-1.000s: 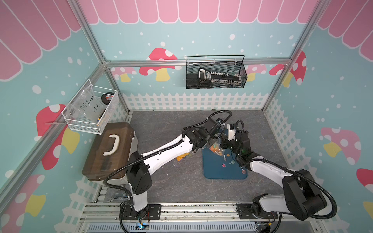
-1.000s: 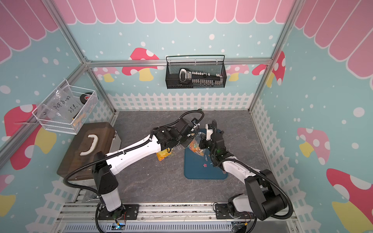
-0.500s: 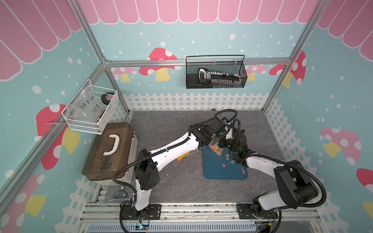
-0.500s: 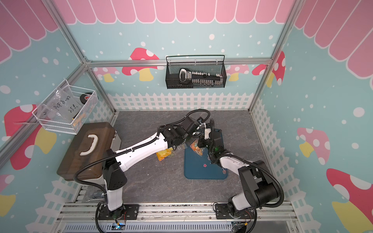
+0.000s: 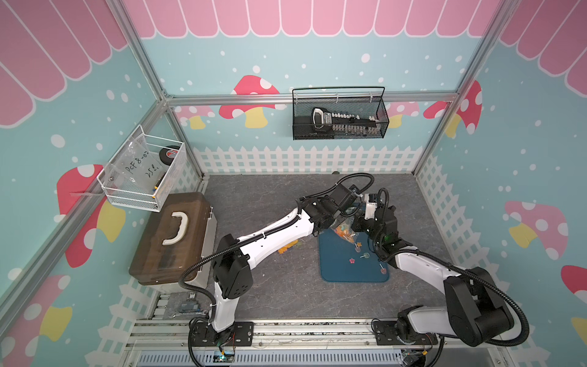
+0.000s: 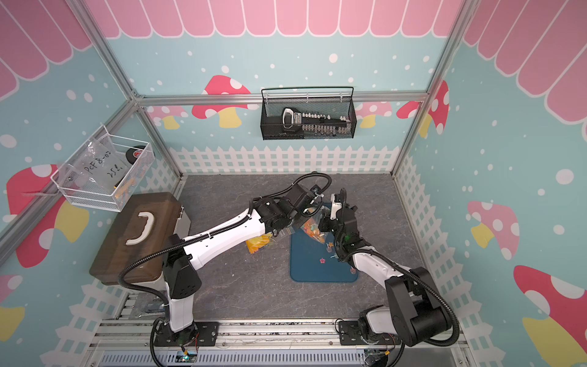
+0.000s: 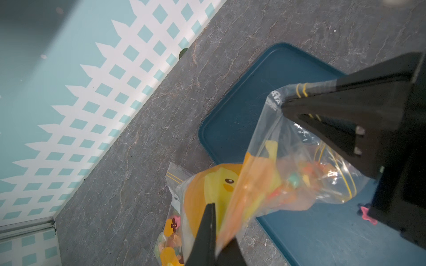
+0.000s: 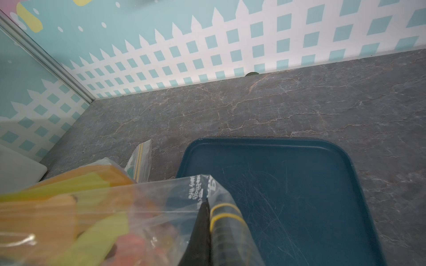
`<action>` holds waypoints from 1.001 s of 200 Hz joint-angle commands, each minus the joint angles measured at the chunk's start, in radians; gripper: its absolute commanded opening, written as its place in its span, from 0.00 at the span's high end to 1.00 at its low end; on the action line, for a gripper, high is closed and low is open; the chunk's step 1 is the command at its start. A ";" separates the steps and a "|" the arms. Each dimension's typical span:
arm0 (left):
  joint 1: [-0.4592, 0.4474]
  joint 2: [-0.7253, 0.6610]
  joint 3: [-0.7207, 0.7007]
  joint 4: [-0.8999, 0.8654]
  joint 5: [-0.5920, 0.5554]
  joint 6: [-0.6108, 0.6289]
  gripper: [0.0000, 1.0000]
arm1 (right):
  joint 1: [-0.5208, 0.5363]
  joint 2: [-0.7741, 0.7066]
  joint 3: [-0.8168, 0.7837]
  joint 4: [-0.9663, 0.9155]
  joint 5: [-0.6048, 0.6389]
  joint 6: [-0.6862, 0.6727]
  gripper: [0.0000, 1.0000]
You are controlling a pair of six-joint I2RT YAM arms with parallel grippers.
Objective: Pour candies out of the ziploc bag
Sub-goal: 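Pour the candies out of the ziploc bag onto the tray.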
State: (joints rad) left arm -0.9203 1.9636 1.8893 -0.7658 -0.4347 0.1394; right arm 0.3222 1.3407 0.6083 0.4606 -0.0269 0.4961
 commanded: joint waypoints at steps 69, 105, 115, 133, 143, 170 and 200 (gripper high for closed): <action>0.019 -0.044 0.016 0.060 -0.058 0.027 1.00 | -0.012 -0.090 -0.060 -0.026 -0.059 0.024 0.96; 0.045 -0.025 0.028 0.043 -0.067 0.003 1.00 | -0.012 -0.202 -0.119 0.001 -0.097 0.008 1.00; 0.050 -0.021 0.032 0.037 -0.067 -0.003 1.00 | -0.012 -0.224 -0.137 0.021 -0.111 0.001 1.00; 0.055 -0.015 0.040 0.031 -0.067 -0.006 1.00 | -0.012 -0.241 -0.160 0.061 -0.142 -0.021 1.00; 0.057 -0.010 0.046 0.030 -0.068 -0.006 1.00 | -0.012 -0.242 -0.169 0.080 -0.158 -0.032 1.00; 0.065 0.006 0.071 0.012 -0.072 -0.009 1.00 | -0.012 -0.247 -0.220 0.185 -0.227 -0.078 1.00; 0.069 0.006 0.089 0.006 -0.064 -0.011 1.00 | -0.012 -0.249 -0.250 0.216 -0.212 -0.090 1.00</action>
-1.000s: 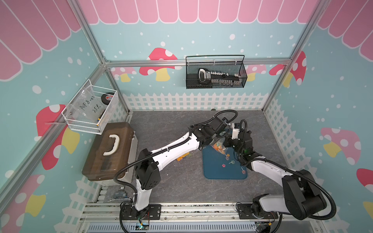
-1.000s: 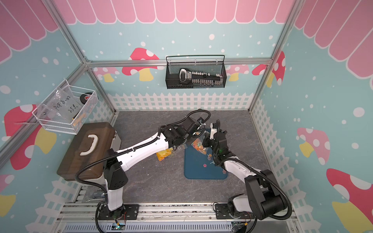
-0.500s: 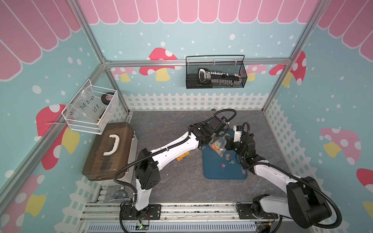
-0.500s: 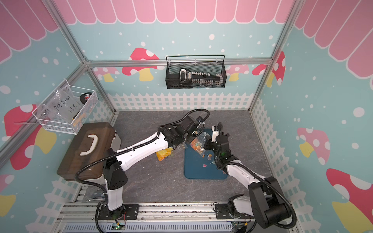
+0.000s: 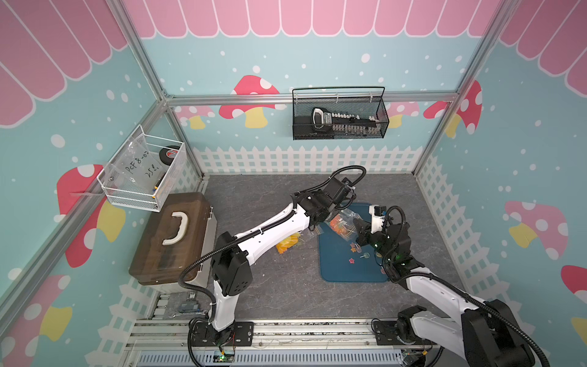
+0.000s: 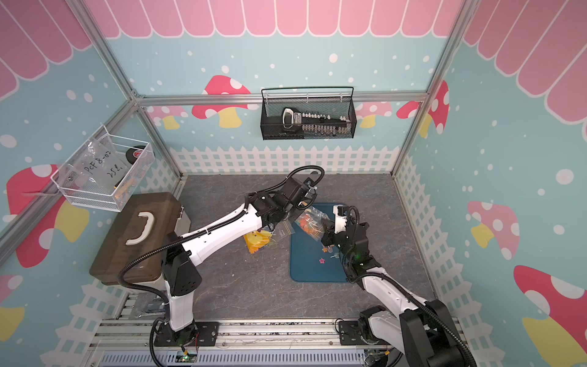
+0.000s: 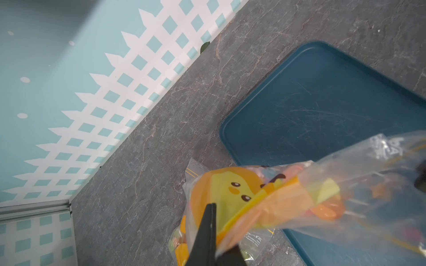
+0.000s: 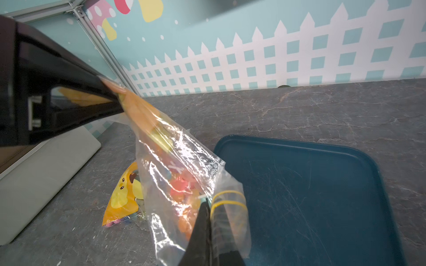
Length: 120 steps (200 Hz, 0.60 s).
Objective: Pour candies out of the ziploc bag
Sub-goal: 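Pour the candies out of the ziploc bag onto the tray.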
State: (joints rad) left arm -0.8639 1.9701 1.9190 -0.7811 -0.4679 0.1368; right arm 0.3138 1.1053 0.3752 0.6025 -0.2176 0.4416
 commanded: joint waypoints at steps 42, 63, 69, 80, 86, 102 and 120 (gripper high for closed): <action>0.011 0.014 0.094 -0.010 -0.026 -0.007 1.00 | -0.004 0.021 0.008 0.092 -0.039 -0.026 1.00; 0.011 0.025 0.103 -0.017 -0.060 0.020 1.00 | -0.004 0.019 0.011 0.111 -0.041 -0.018 1.00; 0.011 0.026 0.103 -0.017 -0.066 0.024 1.00 | -0.004 0.018 0.011 0.110 -0.042 -0.019 1.00; 0.011 0.026 0.107 -0.017 -0.074 0.029 1.00 | -0.004 0.016 0.013 0.109 -0.036 -0.022 1.00; 0.011 0.027 0.110 -0.017 -0.074 0.030 1.00 | -0.003 0.016 0.013 0.109 -0.033 -0.024 1.00; 0.008 0.031 0.116 -0.017 -0.073 0.029 1.00 | -0.004 0.019 0.011 0.109 -0.028 -0.026 1.00; 0.002 0.037 0.118 -0.017 -0.072 0.031 1.00 | -0.003 0.021 0.011 0.108 -0.024 -0.026 1.00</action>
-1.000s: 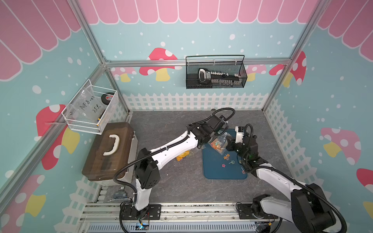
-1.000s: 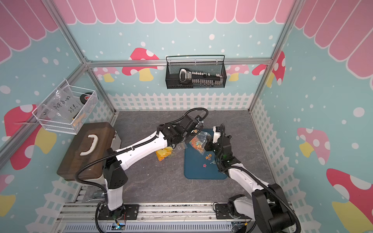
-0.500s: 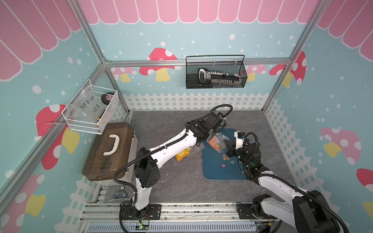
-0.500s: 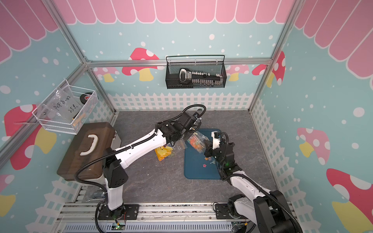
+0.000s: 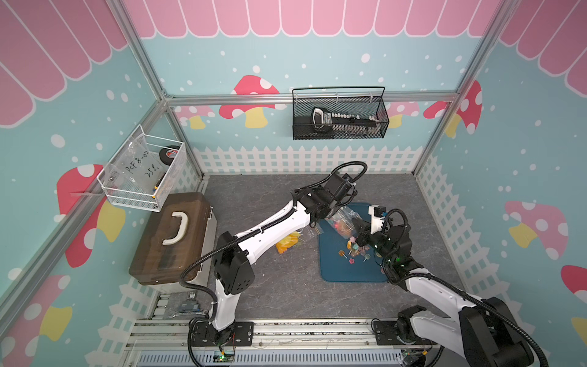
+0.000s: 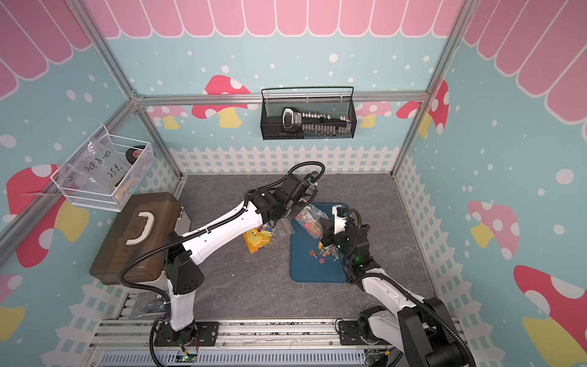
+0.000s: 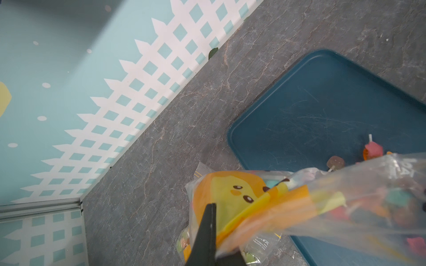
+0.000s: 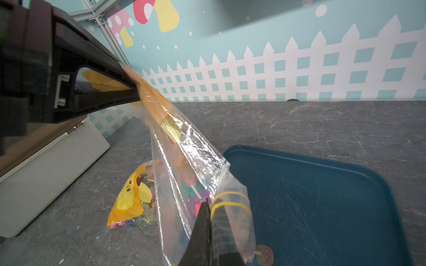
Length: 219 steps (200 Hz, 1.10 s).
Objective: Pour candies out of the ziploc bag
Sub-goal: 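Pour the candies out of the ziploc bag onto the tray.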
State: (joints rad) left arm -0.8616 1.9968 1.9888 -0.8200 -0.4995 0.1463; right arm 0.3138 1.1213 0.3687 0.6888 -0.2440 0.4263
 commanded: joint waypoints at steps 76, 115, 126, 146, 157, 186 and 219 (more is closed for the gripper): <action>-0.034 0.031 0.082 0.019 -0.094 0.074 1.00 | -0.004 0.041 0.025 0.023 0.010 -0.012 1.00; -0.037 0.031 0.079 0.018 -0.103 0.082 1.00 | -0.004 0.056 0.033 0.023 0.008 -0.012 1.00; -0.039 0.031 0.080 0.019 -0.106 0.085 1.00 | -0.005 0.061 0.035 0.023 0.007 -0.010 1.00; -0.043 0.033 0.085 0.019 -0.114 0.094 1.00 | -0.004 0.073 0.040 0.023 0.002 -0.011 1.00; -0.045 0.032 0.087 0.020 -0.117 0.096 1.00 | -0.003 0.083 0.045 0.023 -0.003 -0.009 1.00; -0.047 0.031 0.087 0.021 -0.125 0.106 1.00 | -0.004 0.103 0.059 0.024 -0.012 -0.006 1.00; -0.048 0.028 0.075 0.025 -0.134 0.118 1.00 | -0.004 0.100 0.064 0.023 -0.007 -0.007 1.00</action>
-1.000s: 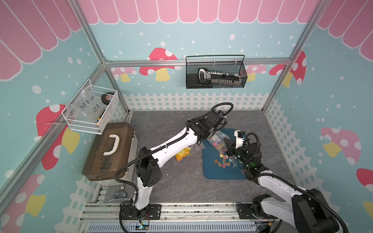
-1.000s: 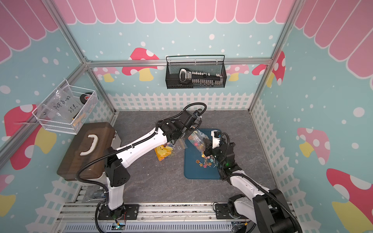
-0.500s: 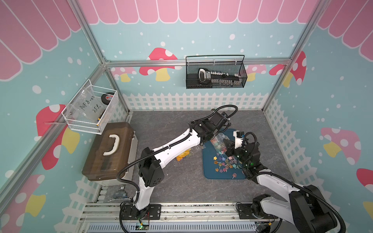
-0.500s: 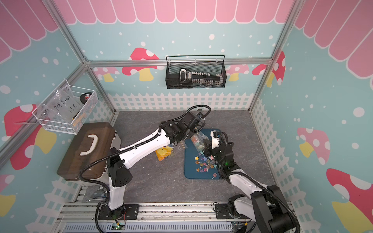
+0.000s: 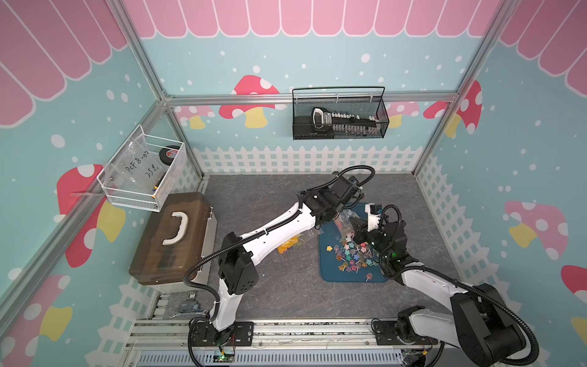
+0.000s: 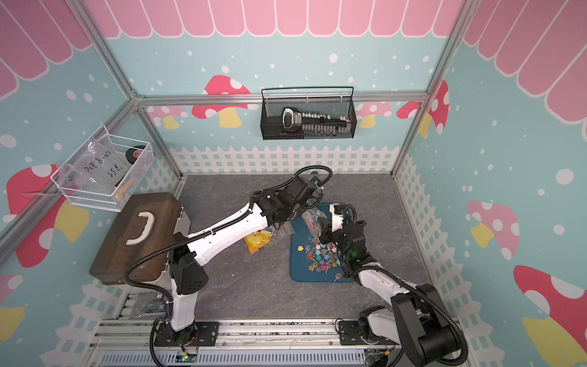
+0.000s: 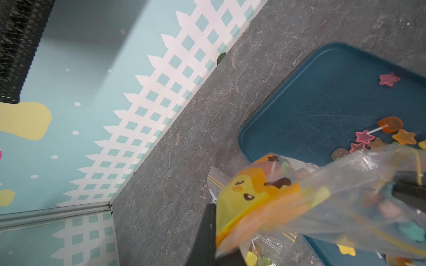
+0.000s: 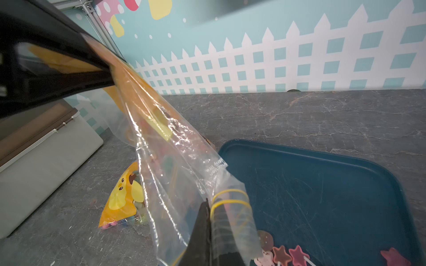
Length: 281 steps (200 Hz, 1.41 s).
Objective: Pour candies out of the ziploc bag
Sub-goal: 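Pour the candies out of the ziploc bag onto the tray.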
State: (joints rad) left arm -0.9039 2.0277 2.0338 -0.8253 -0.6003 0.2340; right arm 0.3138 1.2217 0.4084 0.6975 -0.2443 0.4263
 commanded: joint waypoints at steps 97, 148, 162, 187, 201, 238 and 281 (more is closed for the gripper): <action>0.017 -0.059 -0.078 0.031 -0.002 -0.012 1.00 | -0.005 -0.144 0.035 -0.065 0.103 -0.029 1.00; 0.025 -0.100 -0.134 0.037 0.011 -0.025 1.00 | -0.007 -0.140 0.036 -0.086 0.125 -0.034 1.00; 0.025 -0.110 -0.144 0.037 0.018 -0.030 1.00 | -0.007 -0.132 0.035 -0.089 0.128 -0.029 1.00; 0.025 -0.127 -0.159 0.036 0.042 -0.026 1.00 | -0.007 -0.134 0.038 -0.088 0.126 -0.026 1.00; 0.027 -0.137 -0.174 0.038 0.057 -0.021 1.00 | -0.007 -0.141 0.042 -0.090 0.114 -0.030 1.00; 0.046 -0.147 -0.195 0.038 0.089 -0.039 1.00 | -0.008 -0.161 0.056 -0.103 0.070 -0.043 1.00; 0.065 -0.146 -0.201 0.038 0.122 -0.051 1.00 | -0.008 -0.200 0.070 -0.120 0.052 -0.053 1.00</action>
State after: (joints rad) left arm -0.8516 1.9186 1.8355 -0.8032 -0.4969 0.1978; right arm 0.3130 1.0515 0.4393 0.5888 -0.1726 0.3946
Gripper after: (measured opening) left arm 0.046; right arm 0.048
